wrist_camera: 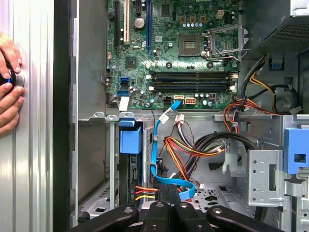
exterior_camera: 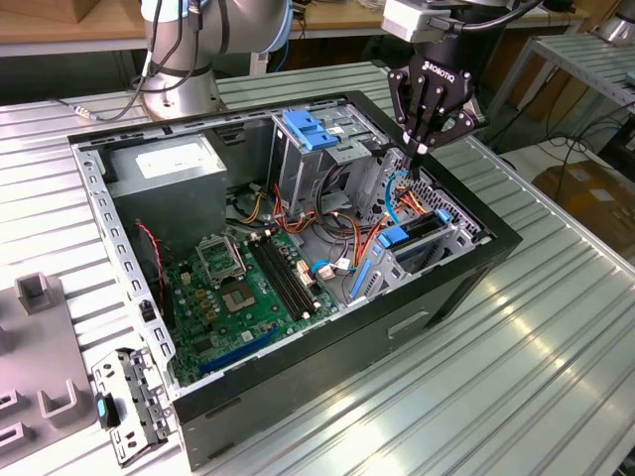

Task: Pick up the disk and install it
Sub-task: 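Insert the second disk wire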

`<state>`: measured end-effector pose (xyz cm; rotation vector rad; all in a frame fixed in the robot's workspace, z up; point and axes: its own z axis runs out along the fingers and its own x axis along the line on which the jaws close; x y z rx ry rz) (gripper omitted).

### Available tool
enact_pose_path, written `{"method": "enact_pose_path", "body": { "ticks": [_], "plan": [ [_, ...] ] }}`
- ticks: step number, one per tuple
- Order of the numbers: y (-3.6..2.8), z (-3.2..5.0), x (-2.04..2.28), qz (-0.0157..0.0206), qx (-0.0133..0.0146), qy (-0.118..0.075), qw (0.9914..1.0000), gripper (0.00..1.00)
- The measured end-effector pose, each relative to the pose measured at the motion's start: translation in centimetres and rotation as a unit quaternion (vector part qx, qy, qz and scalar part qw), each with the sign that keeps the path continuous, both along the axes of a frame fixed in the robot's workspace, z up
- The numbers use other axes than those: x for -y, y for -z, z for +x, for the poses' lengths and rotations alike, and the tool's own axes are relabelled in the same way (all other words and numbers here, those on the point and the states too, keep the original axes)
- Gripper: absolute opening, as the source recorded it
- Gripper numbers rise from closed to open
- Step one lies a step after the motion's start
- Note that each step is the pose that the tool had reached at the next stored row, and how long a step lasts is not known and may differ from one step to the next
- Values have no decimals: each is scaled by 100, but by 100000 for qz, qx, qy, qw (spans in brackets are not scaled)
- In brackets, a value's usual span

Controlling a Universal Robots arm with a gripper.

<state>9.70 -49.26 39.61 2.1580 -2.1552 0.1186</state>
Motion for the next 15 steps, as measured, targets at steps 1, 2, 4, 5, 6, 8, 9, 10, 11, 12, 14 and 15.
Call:
{"method": "enact_pose_path", "body": {
  "ticks": [1,2,4,5,6,8,9,10,11,12,14,15],
  "plan": [
    [0,0,0,-4,1,0,100000,17],
    [0,0,0,-11,0,-2,100000,24],
    [0,0,0,-12,0,-2,100000,24],
    [0,0,0,-15,1,0,100000,30],
    [0,0,0,-18,1,-1,100000,30],
    [0,0,0,-25,0,0,100000,30],
    [0,0,0,-30,0,0,100000,30],
    [0,0,0,-30,1,0,100000,30],
    [0,0,0,-34,1,-1,100000,30],
    [0,0,0,-36,1,-1,100000,30],
    [0,0,0,-42,-1,0,100000,30],
    [0,0,0,-45,1,2,100000,30]
  ]
}}
